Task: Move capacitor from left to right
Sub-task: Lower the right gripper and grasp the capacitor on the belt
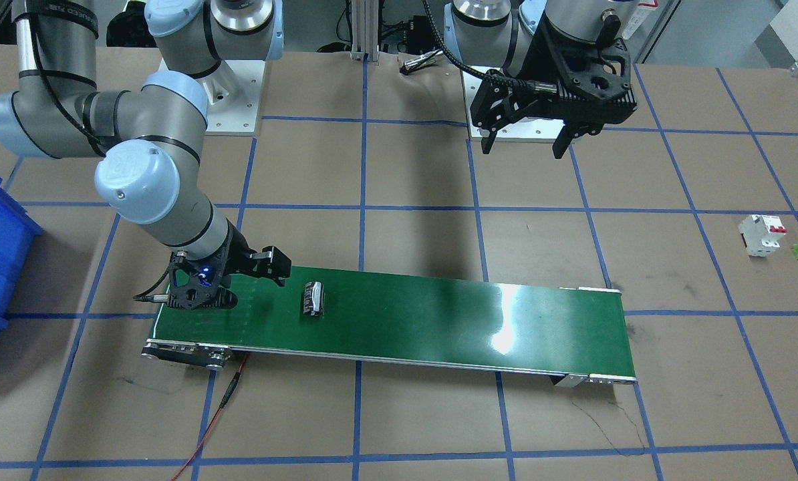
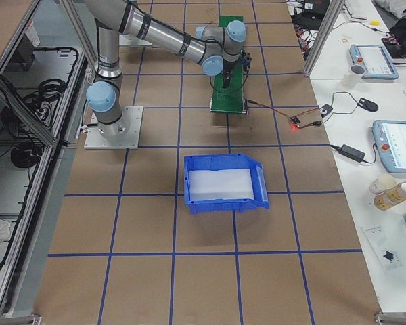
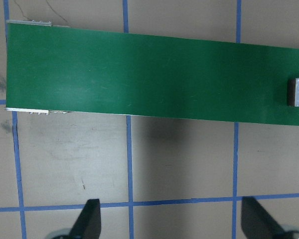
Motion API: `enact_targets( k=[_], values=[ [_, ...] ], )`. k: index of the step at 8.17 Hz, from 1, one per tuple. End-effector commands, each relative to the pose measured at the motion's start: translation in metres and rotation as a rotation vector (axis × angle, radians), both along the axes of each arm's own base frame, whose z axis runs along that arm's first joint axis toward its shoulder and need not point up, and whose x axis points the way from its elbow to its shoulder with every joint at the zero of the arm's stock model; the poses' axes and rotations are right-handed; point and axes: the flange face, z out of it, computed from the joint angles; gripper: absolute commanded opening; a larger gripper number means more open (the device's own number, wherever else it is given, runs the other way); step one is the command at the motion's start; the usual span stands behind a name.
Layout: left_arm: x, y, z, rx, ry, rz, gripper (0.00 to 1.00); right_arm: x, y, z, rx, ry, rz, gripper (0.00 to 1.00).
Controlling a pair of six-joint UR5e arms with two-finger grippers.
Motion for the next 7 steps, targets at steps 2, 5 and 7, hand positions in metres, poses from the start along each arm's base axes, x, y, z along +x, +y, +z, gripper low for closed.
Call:
enact_targets(
  k=[2,5,7],
  values=[
    [0.000,0.000,-0.001,0.002,0.000,0.000,1.00,0.012,0.002,-0.013,0.016,0.018,-0.004,0.95],
    [0.000,0.000,0.000,0.002,0.000,0.000,1.00,0.009,0.001,-0.018,0.024,0.041,-0.005,0.90],
    [0.000,0.000,-0.001,0.003,0.000,0.000,1.00,0.003,0.001,-0.019,0.019,0.102,0.028,0.48]
  ],
)
